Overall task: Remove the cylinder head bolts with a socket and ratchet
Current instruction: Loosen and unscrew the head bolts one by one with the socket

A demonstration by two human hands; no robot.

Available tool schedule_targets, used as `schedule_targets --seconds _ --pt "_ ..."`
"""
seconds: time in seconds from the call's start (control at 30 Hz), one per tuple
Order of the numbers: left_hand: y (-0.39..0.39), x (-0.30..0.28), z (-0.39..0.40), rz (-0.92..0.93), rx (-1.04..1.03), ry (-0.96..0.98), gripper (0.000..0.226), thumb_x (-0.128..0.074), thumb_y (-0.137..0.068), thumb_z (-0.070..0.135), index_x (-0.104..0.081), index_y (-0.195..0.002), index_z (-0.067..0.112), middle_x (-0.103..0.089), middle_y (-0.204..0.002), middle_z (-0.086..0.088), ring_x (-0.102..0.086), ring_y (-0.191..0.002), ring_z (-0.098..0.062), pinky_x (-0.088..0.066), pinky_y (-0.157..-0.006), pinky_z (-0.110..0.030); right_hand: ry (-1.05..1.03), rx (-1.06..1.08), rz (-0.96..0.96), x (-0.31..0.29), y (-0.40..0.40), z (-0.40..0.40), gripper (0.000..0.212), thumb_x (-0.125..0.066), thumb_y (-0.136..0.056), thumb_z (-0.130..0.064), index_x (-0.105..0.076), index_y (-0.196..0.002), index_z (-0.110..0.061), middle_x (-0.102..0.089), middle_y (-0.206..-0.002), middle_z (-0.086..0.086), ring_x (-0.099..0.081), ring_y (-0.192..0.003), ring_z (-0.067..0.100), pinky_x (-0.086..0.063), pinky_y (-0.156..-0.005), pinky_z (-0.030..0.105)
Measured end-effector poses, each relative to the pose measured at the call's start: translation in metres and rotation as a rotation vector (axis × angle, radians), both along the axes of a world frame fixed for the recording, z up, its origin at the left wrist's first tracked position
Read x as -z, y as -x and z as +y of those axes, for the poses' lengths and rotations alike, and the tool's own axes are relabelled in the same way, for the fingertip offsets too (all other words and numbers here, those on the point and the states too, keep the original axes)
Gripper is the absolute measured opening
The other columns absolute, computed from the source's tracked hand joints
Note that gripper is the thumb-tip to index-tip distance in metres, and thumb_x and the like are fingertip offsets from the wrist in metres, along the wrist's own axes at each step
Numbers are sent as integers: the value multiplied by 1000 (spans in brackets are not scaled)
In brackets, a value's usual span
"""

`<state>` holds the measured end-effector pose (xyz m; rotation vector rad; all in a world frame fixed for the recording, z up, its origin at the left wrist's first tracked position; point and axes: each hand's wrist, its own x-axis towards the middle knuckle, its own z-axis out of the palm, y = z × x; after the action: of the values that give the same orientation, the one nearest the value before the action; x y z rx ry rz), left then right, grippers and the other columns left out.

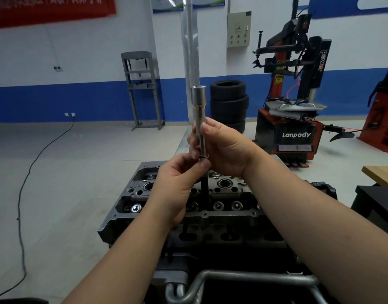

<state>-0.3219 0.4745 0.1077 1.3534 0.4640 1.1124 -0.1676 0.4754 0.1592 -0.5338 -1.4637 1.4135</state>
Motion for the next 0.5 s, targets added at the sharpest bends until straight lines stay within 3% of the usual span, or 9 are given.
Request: schedule_targets --seconds 0.1,0.27,0.33,0.43,0.5 --pt "2 0 2 16 57 13 16 -68 -86 36 -82 -95 35 -79 -101 -1 -74 -100 -14 -56 -82 -24 23 30 -16 0 0 0 29 -64 -85 -42 -63 -97 -16 -61 -86 0 -61 -74 15 -42 -65 29" --pt "3 1 1 -9 58 12 22 -61 -90 28 -82 -96 32 -79 -100 -1 -75 -97 -13 -57 -78 -21 66 50 -52 0 -2 -1 38 -44 -97 -45 -65 -108 -15 -62 -81 -2 -62 -74 13 -39 -62 27" --pt "1 1 -1 -2 18 -14 16 -68 -85 27 -82 -90 32 -80 -96 -1 -75 -94 -12 -57 -79 -20 41 18 -33 0 -1 -1 41 -54 -92 -50 -62 -112 -15 -62 -78 -3 -61 -73 14 -34 -65 32" --pt "-1 1 0 5 -19 -16 13 -76 -77 26 -82 -85 34 -79 -92 1 -75 -91 -11 -57 -79 -20 -5 -22 -13 0 0 0 45 -81 -75 -47 -60 -101 -17 -62 -74 -1 -61 -71 17 -38 -70 35" --pt "0 1 1 -1 -1 0 14 -73 -80 27 -82 -87 33 -79 -94 0 -75 -92 -12 -57 -79 -22 -9 -5 -7 0 0 0 42 -81 -76 -44 -57 -95 -16 -63 -75 0 -62 -71 18 -43 -70 34"
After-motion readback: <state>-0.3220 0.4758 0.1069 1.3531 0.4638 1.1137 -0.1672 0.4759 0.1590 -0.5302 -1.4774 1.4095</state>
